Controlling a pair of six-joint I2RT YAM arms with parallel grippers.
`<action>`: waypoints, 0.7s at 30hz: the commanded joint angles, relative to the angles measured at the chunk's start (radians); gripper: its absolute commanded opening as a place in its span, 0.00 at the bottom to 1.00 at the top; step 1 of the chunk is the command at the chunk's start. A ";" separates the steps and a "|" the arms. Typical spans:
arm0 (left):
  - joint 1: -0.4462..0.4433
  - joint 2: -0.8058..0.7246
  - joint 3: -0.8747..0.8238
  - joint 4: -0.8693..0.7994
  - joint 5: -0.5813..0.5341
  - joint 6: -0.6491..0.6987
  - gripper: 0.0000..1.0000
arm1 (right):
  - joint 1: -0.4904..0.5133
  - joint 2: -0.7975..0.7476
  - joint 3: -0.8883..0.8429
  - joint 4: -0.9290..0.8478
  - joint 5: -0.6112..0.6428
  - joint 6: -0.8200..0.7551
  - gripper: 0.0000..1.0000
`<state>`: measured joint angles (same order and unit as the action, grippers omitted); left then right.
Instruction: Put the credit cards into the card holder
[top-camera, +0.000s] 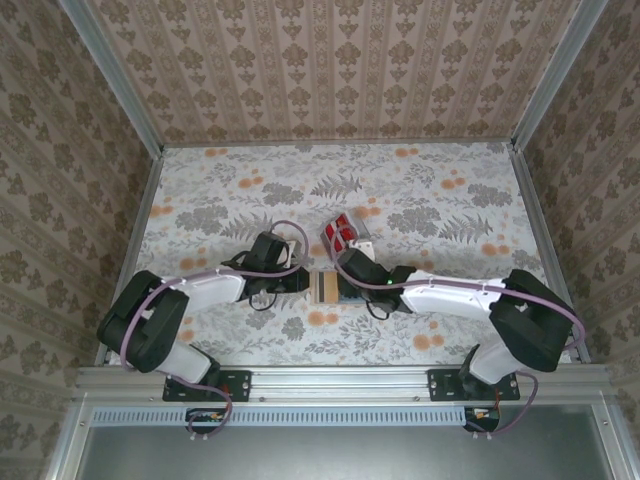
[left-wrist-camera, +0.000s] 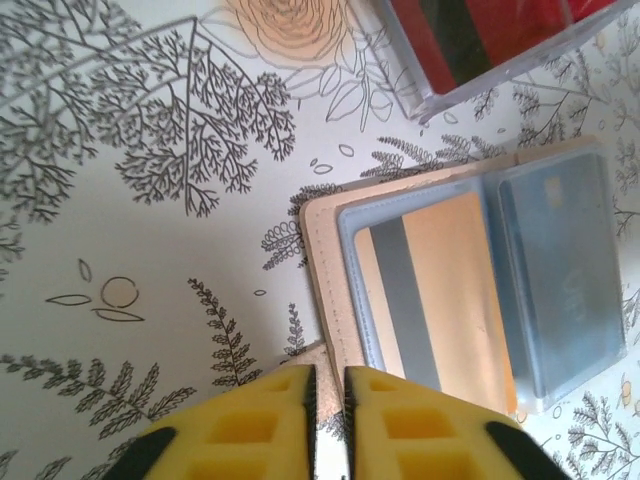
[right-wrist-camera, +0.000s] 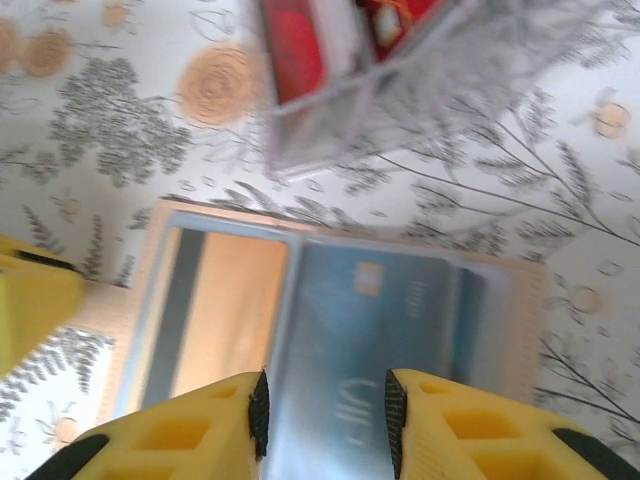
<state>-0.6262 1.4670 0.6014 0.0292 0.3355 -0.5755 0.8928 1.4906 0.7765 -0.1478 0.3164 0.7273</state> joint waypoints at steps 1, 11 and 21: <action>0.014 -0.019 0.076 -0.062 -0.042 0.054 0.20 | -0.036 -0.057 -0.082 0.038 -0.045 0.058 0.39; 0.046 0.166 0.262 -0.060 0.044 0.134 0.17 | -0.074 -0.185 -0.270 0.161 -0.162 0.168 0.38; 0.045 0.269 0.275 0.002 0.125 0.124 0.13 | -0.092 -0.196 -0.357 0.233 -0.211 0.237 0.34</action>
<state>-0.5816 1.7199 0.8612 0.0051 0.4152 -0.4736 0.8135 1.2976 0.4423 0.0315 0.1444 0.9222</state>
